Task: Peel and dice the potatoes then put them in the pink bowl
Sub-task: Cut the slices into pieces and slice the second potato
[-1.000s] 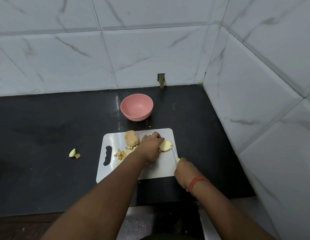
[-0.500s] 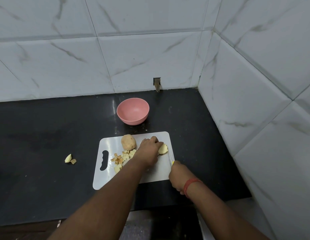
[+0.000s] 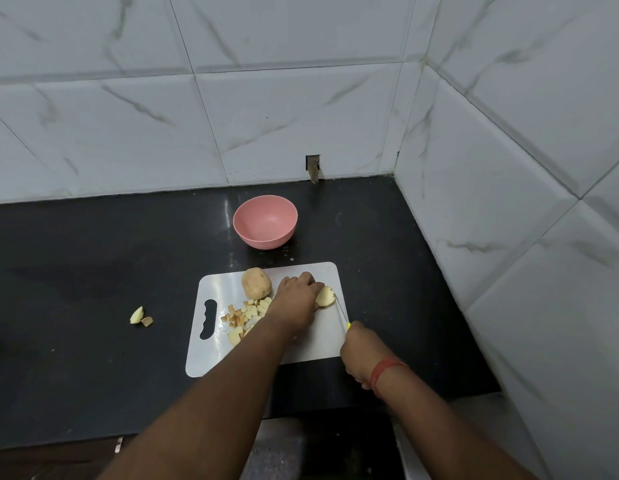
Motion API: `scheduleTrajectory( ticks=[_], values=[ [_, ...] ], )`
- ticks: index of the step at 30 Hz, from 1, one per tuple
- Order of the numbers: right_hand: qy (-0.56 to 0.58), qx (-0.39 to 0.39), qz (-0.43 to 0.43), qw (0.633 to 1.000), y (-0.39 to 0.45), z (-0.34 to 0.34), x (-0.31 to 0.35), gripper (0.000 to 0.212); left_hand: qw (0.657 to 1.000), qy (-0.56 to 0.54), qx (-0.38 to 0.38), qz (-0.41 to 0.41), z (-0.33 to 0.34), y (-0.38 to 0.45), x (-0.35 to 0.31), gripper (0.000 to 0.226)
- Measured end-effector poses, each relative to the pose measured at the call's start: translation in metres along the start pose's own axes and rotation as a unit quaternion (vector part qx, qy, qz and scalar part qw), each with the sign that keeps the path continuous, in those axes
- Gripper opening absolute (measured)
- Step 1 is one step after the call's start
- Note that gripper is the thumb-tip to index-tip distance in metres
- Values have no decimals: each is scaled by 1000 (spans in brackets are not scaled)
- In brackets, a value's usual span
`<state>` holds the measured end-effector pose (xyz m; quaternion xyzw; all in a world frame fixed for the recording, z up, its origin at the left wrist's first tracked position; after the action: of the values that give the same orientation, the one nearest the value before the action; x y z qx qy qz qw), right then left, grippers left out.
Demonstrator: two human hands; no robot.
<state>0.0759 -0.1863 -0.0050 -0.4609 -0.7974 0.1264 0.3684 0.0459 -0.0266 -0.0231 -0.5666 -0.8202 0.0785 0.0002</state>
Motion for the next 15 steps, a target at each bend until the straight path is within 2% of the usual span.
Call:
scheduleTrajectory(
  ticks=[6, 15],
  values=[
    [-8, -5, 39, 999, -5, 8, -1, 29, 1000, -2, -8, -8, 0, -2, -1, 51],
    [2, 9, 4, 1000, -6, 7, 1, 31, 1000, 1, -6, -14, 3, -4, -3, 51]
  ],
)
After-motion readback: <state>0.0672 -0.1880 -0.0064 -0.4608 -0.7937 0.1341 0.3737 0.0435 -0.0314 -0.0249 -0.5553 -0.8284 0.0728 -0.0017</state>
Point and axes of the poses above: each hand's wrist, its own y-axis towards the middle knuckle, its own z-axis out of the palm, x = y × z, the point moved 3 cm from there along y, towards the middle knuckle, and after that the axes turned 5 degrees about y, right-handed, at the moved point
